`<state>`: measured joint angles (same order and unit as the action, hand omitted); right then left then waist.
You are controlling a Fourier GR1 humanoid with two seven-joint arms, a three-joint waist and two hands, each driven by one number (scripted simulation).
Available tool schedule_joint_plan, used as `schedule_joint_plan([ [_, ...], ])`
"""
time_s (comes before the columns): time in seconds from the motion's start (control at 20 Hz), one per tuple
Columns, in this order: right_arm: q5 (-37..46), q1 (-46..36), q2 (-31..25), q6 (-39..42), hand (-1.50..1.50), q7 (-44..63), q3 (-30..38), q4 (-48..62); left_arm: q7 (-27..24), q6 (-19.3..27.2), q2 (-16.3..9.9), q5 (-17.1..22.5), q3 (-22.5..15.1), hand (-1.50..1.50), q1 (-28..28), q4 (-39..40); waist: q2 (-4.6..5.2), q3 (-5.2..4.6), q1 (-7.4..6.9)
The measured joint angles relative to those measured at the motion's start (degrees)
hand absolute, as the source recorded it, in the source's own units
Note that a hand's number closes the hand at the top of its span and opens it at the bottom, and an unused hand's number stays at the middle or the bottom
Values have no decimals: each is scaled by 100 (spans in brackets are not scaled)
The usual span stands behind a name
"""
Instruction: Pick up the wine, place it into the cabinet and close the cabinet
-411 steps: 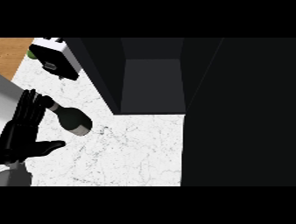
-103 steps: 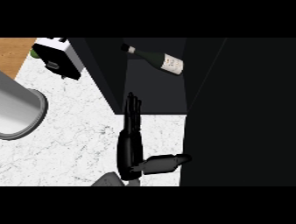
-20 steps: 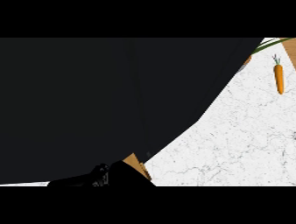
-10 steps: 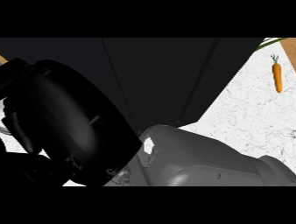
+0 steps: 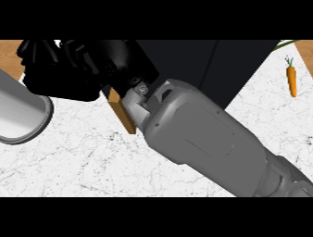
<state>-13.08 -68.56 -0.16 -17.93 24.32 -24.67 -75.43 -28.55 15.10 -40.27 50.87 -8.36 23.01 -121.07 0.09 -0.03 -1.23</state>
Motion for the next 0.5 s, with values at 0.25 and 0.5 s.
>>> schedule_joint_plan([
  [0.25,-51,-65,19,488,150,-668,247,641,180,21,67,-94,42,-150,-156,21,-96,7,-15],
  [0.5,2,-62,-12,775,150,-1079,309,940,275,46,173,-210,-41,-150,-178,16,-175,-1,-31],
])
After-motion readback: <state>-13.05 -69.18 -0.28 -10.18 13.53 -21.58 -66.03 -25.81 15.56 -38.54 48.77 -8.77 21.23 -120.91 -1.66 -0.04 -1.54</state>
